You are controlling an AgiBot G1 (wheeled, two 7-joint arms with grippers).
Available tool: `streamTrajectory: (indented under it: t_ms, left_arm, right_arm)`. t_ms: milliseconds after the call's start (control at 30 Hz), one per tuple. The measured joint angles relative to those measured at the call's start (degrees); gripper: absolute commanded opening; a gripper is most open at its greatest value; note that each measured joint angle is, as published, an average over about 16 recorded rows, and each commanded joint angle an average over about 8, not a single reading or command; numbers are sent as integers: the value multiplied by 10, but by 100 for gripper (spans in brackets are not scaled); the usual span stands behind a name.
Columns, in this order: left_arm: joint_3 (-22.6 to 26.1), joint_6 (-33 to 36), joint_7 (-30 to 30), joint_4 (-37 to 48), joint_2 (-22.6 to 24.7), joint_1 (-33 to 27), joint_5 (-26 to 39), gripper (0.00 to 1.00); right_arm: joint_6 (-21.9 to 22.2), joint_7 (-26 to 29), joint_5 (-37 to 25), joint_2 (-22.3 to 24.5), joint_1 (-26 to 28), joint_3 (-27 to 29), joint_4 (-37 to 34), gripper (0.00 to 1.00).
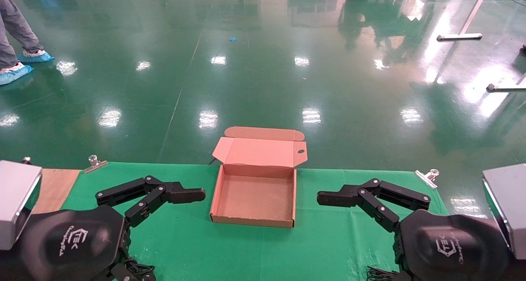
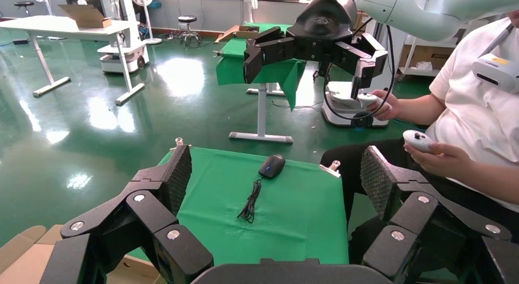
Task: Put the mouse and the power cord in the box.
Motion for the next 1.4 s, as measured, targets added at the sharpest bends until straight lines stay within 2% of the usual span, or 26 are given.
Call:
streamTrajectory:
  t_ms: [267, 500, 700, 1067, 1200, 1400]
  left_arm:
    - [9, 15, 10, 27, -1, 3, 12, 100]
    - [42, 34, 33, 68, -1, -13, 61, 100]
    - [97, 44, 67, 98, -1, -51, 148, 100]
    - [210, 36, 153, 174, 18, -157, 337, 100]
    - [236, 26, 192, 221, 36, -192, 392, 100]
    - [263, 4, 260, 311, 75, -234, 457, 100]
  right_arm:
    - [-11, 6, -47, 2, 23, -22, 5, 100]
    - [-29, 8, -139, 6, 72, -66, 13, 100]
    - [-42, -5, -256, 4, 140, -130, 23, 100]
    - [-43, -32, -473, -24, 272, -292, 29, 100]
    - [-33, -38, -523, -38, 293, -337, 20, 100]
    - [2, -57, -571, -58, 290, -374, -14, 100]
